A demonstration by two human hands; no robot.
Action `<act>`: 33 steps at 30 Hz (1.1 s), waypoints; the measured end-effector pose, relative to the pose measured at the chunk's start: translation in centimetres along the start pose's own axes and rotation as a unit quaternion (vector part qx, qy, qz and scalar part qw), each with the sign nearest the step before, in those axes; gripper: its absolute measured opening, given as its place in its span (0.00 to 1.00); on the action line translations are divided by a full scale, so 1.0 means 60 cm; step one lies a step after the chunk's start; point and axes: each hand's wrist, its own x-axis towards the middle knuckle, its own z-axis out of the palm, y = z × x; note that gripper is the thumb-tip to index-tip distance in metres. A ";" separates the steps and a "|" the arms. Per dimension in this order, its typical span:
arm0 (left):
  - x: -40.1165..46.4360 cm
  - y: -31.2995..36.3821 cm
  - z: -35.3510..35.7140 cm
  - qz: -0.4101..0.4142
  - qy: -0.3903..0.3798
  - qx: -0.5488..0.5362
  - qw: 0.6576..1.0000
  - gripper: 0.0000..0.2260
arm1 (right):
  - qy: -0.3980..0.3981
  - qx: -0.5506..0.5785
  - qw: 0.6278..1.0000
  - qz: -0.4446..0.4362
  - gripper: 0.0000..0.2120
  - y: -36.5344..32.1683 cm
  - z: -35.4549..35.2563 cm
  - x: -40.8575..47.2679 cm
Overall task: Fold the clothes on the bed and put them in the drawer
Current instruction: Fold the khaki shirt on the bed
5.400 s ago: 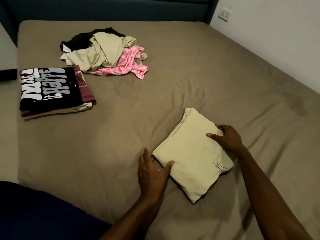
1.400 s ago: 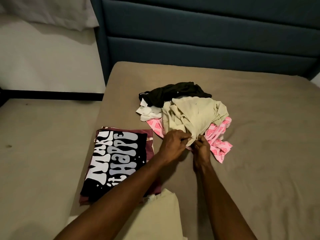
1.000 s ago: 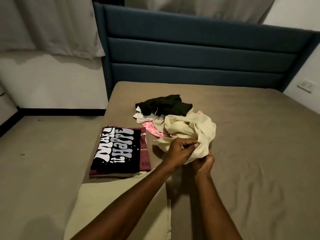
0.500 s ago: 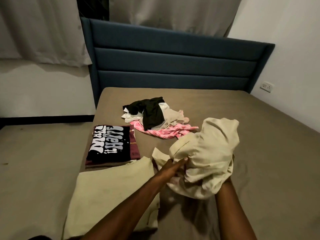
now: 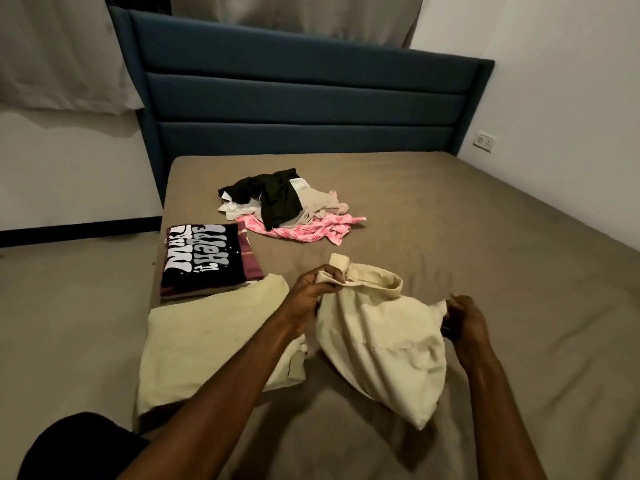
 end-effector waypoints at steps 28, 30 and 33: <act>-0.118 0.083 0.104 0.192 0.061 0.126 0.971 0.32 | -0.223 0.016 0.950 -0.216 0.26 -0.020 -0.051 -0.121; -0.113 0.067 0.085 0.147 0.041 0.242 0.958 0.39 | -0.210 -0.021 0.951 -0.224 0.27 -0.027 -0.067 -0.109; -0.102 0.039 0.034 0.057 -0.022 0.458 0.887 0.38 | -0.192 -0.110 0.947 -0.233 0.23 -0.035 -0.078 -0.098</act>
